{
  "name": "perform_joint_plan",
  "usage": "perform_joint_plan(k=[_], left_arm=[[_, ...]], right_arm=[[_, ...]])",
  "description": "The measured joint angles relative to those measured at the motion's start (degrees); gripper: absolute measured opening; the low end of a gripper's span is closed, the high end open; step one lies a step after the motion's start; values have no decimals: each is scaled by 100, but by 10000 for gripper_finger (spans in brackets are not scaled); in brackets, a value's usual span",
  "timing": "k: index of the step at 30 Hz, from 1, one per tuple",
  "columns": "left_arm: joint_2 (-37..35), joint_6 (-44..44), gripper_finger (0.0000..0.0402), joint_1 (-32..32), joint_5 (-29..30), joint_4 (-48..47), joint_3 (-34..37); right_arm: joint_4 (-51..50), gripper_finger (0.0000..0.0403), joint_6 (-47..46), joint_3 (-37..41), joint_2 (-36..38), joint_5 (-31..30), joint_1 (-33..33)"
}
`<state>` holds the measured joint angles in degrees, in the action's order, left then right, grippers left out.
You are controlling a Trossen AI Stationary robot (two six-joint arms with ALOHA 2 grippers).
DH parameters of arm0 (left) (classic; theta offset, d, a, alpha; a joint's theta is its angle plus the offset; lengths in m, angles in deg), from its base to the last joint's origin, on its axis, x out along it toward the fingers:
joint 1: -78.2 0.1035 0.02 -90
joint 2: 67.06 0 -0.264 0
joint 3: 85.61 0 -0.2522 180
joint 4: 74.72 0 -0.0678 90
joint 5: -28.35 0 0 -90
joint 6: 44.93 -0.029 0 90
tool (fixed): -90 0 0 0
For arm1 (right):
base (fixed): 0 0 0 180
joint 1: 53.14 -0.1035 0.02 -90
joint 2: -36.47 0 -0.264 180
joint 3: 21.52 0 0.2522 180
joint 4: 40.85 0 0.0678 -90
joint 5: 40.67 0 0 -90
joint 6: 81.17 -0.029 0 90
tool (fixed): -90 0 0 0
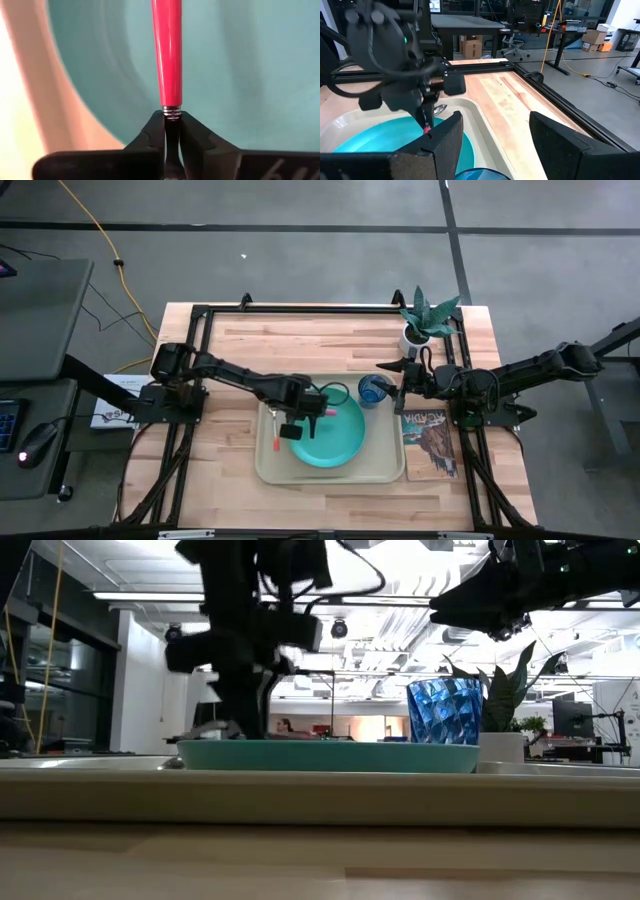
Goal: Pick and place plate/cup/fork/spoon on tray
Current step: Put the pink fork to the left of the blue plate on the gray serving tray
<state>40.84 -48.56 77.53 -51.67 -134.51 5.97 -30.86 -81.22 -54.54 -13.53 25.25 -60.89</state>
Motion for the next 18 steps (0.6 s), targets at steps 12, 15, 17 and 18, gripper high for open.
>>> perform_joint_plan(k=[12, 15, 17, 18], left_arm=[[-827, 102, 2, -162, 98, -630, -272], [-1497, 187, 1, -179, -7, 102, 235], [-1958, 254, 1, -179, -235, 812, 655], [-2187, 315, 1, -171, -349, 1244, 896]], right_arm=[[-39, 220, -11, 4, -4, 34, 0], [59, 220, -8, 7, -39, 76, -1], [203, 220, -7, 7, -97, 251, 0], [253, 220, -6, 7, -122, 407, 0]])
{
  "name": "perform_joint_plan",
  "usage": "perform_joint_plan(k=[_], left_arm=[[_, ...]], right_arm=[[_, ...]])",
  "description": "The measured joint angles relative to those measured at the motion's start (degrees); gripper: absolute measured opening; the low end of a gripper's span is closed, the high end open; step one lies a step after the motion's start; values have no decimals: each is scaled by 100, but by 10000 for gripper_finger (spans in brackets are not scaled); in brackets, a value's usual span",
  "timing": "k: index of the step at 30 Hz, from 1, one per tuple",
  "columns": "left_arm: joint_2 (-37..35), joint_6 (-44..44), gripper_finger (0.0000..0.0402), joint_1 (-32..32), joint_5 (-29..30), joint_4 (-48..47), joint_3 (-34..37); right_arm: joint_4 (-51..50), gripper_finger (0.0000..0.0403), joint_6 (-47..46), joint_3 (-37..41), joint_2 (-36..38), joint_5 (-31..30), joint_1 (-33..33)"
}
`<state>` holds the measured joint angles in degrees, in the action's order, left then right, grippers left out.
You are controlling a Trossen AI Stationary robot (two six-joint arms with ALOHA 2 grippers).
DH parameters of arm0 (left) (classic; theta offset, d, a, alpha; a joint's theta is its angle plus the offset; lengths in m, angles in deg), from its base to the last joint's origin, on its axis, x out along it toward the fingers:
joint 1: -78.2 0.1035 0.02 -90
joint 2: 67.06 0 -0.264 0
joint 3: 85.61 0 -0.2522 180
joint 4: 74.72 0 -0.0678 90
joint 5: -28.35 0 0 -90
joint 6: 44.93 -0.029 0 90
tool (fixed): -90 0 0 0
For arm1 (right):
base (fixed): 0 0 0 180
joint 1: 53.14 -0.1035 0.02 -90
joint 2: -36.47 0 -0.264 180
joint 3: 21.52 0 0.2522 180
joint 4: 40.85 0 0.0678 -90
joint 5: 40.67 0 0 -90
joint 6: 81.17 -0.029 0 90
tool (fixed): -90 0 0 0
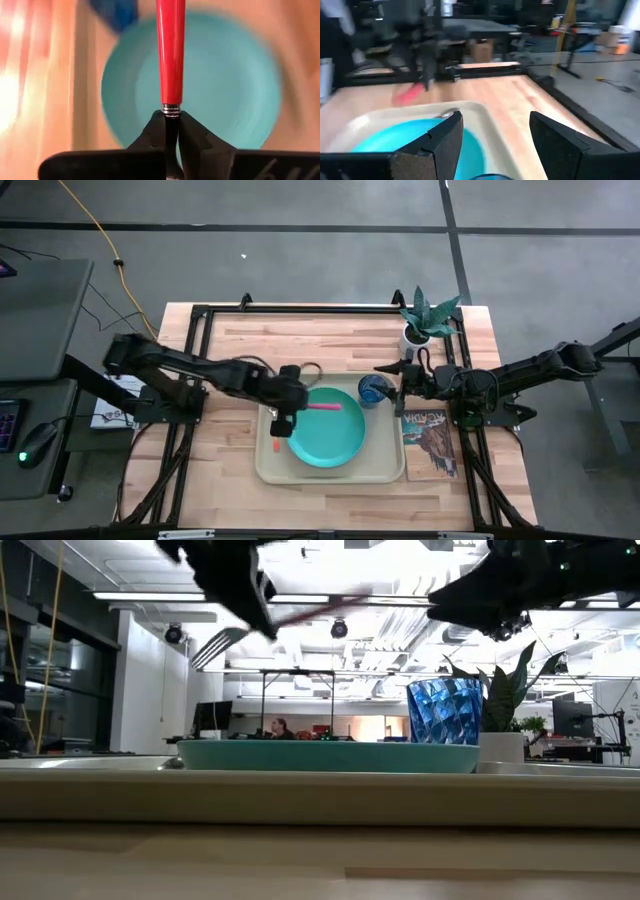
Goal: Pick and place plate/cup/fork/spoon on tray
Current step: Put the pink fork to the left of the blue plate on the gray serving tray
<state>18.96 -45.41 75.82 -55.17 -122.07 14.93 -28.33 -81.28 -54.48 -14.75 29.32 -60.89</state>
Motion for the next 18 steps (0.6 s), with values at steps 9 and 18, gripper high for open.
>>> perform_joint_plan(k=[9, 18], left_arm=[[-837, 1573, 2, 289, -1729, 2608, 1508], [-785, 2437, 1, 329, -2150, 2236, 1535]], right_arm=[[568, 220, 1380, -317, -1227, 719, -190], [-228, 220, 2712, -1698, -2645, 314, -592]])
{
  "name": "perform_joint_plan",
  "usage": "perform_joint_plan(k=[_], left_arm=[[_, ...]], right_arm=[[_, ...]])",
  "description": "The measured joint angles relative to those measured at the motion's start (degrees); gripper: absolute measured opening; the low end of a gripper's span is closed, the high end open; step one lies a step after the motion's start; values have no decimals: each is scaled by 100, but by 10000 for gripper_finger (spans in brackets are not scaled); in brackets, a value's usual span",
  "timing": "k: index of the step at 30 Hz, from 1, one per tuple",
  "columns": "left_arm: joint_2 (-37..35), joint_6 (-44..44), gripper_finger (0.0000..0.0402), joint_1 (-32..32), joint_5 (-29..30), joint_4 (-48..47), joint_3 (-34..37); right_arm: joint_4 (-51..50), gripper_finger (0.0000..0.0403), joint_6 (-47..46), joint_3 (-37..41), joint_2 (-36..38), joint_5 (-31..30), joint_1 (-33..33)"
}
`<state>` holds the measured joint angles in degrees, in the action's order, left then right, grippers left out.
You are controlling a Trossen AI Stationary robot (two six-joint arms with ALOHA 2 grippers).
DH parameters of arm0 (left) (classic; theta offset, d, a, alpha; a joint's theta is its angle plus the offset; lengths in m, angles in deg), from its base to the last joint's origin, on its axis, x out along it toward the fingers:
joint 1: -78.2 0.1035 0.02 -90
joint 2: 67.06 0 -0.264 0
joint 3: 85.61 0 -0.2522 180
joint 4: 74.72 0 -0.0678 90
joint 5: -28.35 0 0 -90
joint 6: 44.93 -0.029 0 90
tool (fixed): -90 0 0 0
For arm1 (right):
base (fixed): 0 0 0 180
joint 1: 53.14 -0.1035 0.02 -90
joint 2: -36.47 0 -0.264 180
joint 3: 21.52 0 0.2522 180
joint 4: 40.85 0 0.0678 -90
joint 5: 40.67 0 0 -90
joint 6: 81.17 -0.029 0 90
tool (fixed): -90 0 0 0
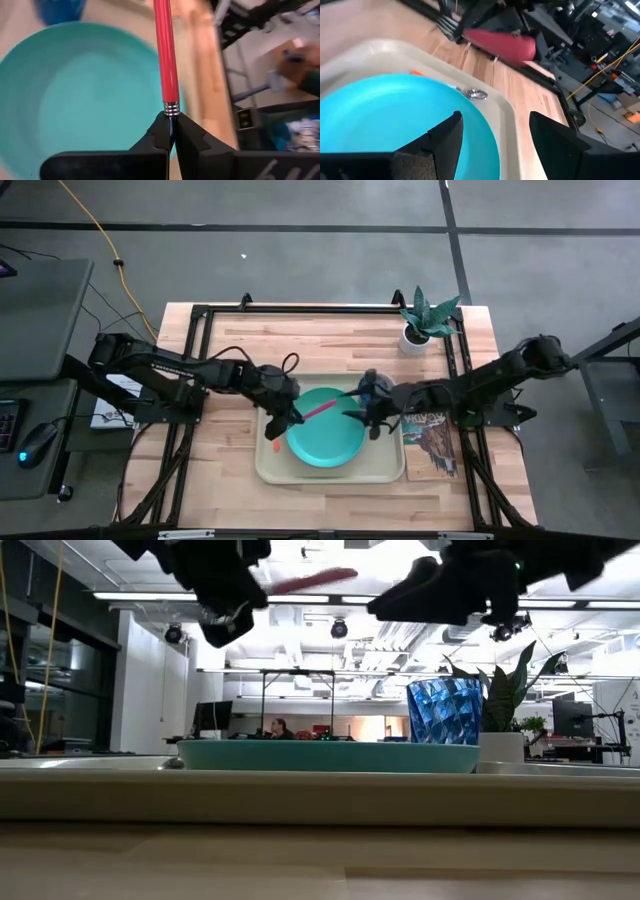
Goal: Pick and place plate/cup/fork/spoon on tray
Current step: Put the pink fork to the left of the blue plate on the gray serving tray
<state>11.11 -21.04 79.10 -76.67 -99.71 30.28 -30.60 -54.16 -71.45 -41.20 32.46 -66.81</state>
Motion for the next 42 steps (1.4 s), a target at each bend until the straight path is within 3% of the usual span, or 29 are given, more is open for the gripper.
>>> perform_joint_plan(k=[6, 11, 17, 22, 27, 34, 42], left_arm=[[4, -777, 1, -156, 1082, -211, 0], [4, -1276, 0, -373, 1950, -198, 0], [4, -1678, 0, -635, 2504, -220, 0], [12, -1877, 0, -774, 2969, -223, 0], [218, -1995, 0, -734, 3080, -195, -7], [688, -2232, 0, -727, 3088, -198, -288], [684, -2306, 0, -853, 3199, -234, -460]], right_arm=[[-558, 220, -652, -649, -47, 509, -30], [-616, 220, -1046, -767, -22, 57, 69], [-616, 220, -1619, -770, -22, 89, 329], [-551, 220, -1650, -770, -25, 841, 477], [-412, 220, -1584, -770, -25, 1396, 502], [-542, 220, -1623, -772, -25, 1243, 506], [-914, 220, -1670, -772, -31, 1240, 506]])
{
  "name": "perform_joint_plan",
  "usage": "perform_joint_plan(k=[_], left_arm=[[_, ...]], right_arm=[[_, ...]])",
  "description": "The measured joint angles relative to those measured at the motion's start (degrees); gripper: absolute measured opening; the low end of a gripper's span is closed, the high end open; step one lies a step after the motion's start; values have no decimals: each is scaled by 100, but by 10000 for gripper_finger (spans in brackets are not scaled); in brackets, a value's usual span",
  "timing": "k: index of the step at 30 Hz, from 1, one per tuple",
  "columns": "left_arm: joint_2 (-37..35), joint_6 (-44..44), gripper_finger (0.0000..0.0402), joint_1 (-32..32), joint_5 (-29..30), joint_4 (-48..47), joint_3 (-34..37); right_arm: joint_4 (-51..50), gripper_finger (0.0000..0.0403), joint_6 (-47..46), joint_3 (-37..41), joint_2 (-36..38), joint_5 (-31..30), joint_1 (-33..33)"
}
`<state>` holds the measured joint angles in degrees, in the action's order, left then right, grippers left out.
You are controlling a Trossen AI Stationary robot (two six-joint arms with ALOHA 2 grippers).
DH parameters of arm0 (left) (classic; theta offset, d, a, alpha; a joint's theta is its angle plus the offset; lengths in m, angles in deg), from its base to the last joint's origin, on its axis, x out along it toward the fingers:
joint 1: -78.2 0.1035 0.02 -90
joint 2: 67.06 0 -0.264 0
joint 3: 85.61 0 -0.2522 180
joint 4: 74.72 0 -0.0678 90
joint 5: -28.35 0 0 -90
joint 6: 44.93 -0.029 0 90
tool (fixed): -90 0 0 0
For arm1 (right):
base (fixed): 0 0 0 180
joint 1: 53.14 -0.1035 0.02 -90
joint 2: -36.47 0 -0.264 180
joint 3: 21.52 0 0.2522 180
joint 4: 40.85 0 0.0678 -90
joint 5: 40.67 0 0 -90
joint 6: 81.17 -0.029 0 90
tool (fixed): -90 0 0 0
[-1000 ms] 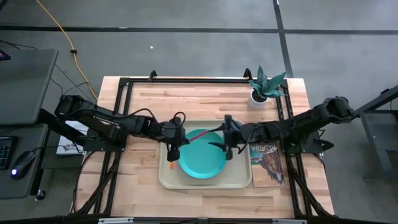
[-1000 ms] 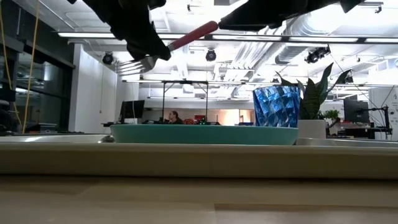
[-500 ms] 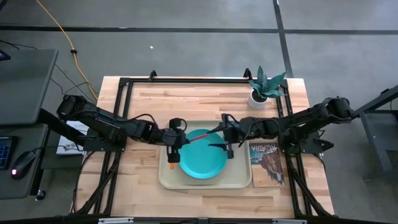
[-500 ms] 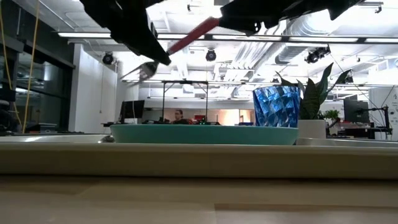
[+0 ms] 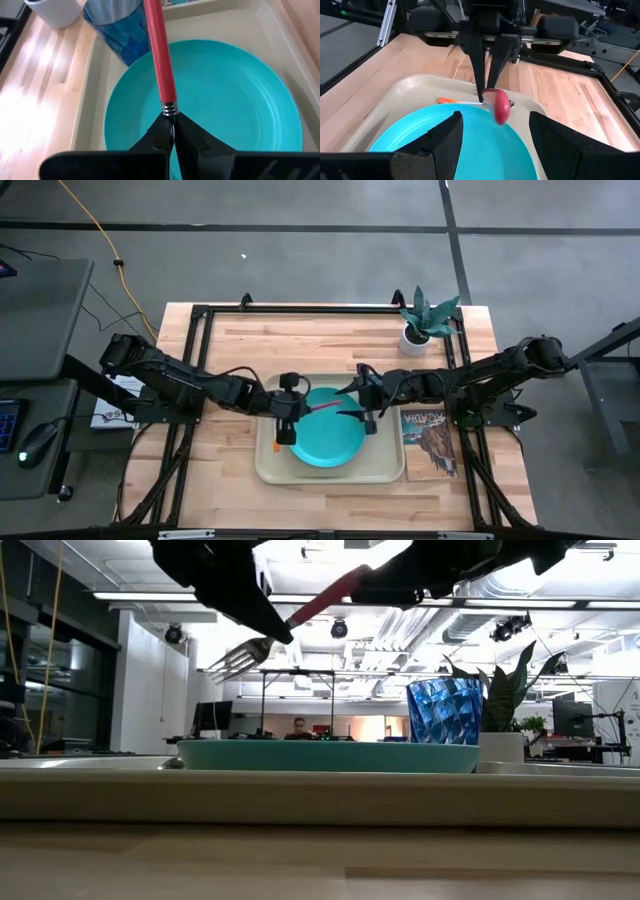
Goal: Pick and place plate/cup/fork/spoon on tray
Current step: Put the pink fork to the left of the blue plate on the gray serving tray
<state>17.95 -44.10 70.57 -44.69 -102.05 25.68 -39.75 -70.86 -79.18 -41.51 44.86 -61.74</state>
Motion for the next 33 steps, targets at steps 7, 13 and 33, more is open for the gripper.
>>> perform_joint_plan(k=[7, 13, 33], left_arm=[[28, 31, 0, -74, 313, 14, -1], [28, 42, 0, -54, 468, 69, -1], [33, -19, 0, -12, 310, 166, -1]], right_arm=[[186, 220, 0, 0, 0, 4, -4], [257, 185, -135, 0, -9, 7, -4], [375, 33, -123, 0, -9, 159, -4]])
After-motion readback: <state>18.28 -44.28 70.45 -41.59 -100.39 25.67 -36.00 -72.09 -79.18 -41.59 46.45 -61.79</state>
